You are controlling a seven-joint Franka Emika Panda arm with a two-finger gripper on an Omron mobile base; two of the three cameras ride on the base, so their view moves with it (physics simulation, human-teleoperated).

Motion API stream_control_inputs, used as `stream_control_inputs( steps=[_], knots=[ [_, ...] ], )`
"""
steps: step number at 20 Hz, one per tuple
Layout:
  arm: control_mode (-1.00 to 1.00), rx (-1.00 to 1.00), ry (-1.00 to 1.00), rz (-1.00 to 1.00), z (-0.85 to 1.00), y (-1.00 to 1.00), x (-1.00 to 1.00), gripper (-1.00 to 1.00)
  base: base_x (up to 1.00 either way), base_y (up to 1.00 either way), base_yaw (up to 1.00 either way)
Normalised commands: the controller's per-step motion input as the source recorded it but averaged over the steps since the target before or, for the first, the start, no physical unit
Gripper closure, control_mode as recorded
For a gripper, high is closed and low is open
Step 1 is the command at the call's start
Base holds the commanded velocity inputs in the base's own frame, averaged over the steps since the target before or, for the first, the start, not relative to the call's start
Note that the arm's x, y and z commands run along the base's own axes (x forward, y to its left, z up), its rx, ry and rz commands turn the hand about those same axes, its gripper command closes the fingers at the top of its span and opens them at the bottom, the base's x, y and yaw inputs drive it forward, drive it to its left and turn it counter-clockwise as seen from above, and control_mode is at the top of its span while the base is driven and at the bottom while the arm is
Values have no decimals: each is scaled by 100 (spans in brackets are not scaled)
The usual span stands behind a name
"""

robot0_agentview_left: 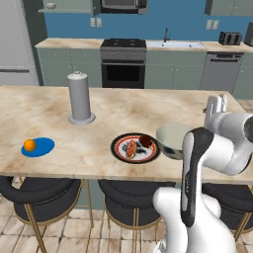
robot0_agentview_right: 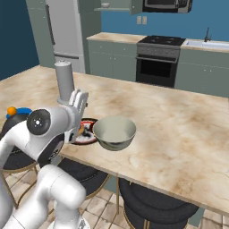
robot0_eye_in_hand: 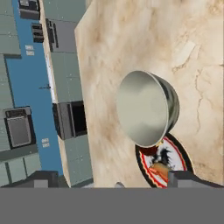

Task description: Take the smaller bowl and place it next to the appetizer plate on the dining counter , and place the larger bowl next to the plate with cooked food.

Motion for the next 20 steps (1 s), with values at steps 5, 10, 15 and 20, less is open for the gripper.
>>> stream_control_inputs(
  steps=[5,10,15,20],
  knots=[
    [-100,0,-3,0,35,2,-52,-100,0,0,0],
    [-100,0,-21,0,25,14,-59,-100,0,0,0],
    [100,0,-27,0,26,17,-54,-100,-16,4,0],
    [100,0,0,0,0,0,0,-100,-89,10,0]
  ],
)
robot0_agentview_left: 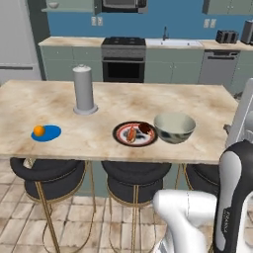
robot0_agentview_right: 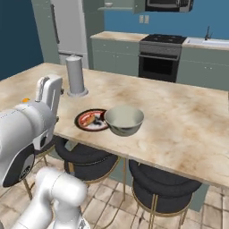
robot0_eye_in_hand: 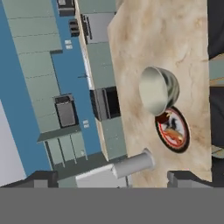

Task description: Take the smaller bowl and place it next to the appetizer plate on the dining counter , and place the larger bowl next to the plate with cooked food.

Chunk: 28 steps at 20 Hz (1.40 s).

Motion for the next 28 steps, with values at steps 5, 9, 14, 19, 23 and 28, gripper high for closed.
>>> stream_control_inputs(
  steps=[5,9,14,19,23,28],
  knots=[
    [100,0,0,0,0,0,0,-100,-95,71,0],
    [100,0,0,0,0,0,0,-100,-51,100,-3],
    [100,0,0,0,0,0,0,-100,-14,100,-8],
    [100,0,0,0,0,0,0,-100,1,100,-9],
    [100,0,0,0,0,0,0,-100,10,100,-11],
    [100,0,0,0,0,0,0,-100,20,100,-16]
  ],
)
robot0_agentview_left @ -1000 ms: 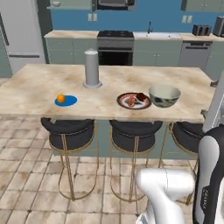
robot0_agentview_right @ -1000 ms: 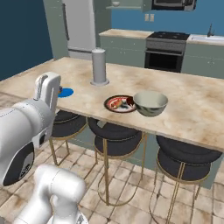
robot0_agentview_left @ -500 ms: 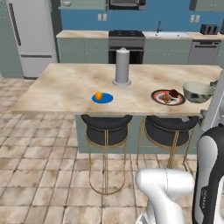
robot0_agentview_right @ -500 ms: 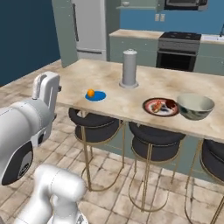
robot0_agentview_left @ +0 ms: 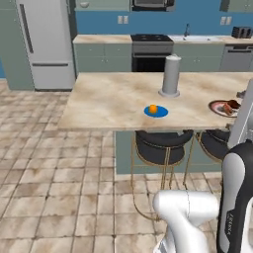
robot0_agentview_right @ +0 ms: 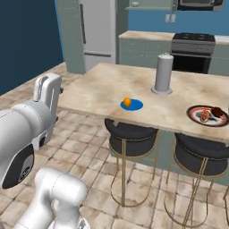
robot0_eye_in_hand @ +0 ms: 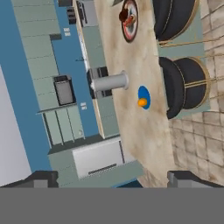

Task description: Take the smaller bowl and place it next to the appetizer plate on the dining counter , and place the larger bowl next to the plate with cooked food.

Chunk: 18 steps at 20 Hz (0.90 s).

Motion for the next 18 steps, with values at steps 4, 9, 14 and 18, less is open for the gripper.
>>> stream_control_inputs(
  steps=[4,9,14,18],
  knots=[
    [100,0,0,0,0,0,0,-100,23,100,-19],
    [100,0,0,0,0,0,0,-100,23,100,-19],
    [100,0,0,0,0,0,0,-100,26,100,-17],
    [100,0,0,0,0,0,0,-100,29,100,-15]
  ],
)
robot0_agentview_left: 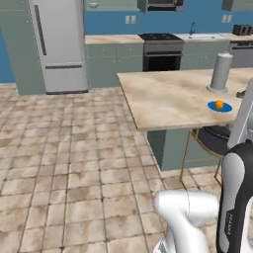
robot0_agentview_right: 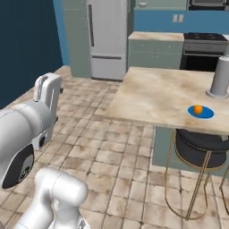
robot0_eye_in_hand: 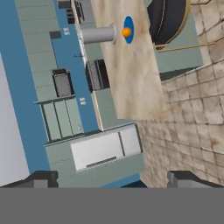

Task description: Take the smaller bowl and place it next to the appetizer plate on the dining counter , and place the larger bowl next to the plate with cooked food.

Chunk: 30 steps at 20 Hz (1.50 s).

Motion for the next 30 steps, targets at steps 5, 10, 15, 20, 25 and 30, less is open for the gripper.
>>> stream_control_inputs(
  steps=[5,10,15,20,25,30],
  knots=[
    [100,0,0,0,0,0,0,-100,48,100,-15],
    [100,0,0,0,0,0,0,-100,100,100,-17],
    [100,0,0,0,0,0,0,-100,100,100,-17],
    [100,0,0,0,0,0,0,-100,100,100,-15],
    [100,0,0,0,0,0,0,-100,100,100,-13],
    [100,0,0,0,0,0,0,-100,100,55,0]
  ],
)
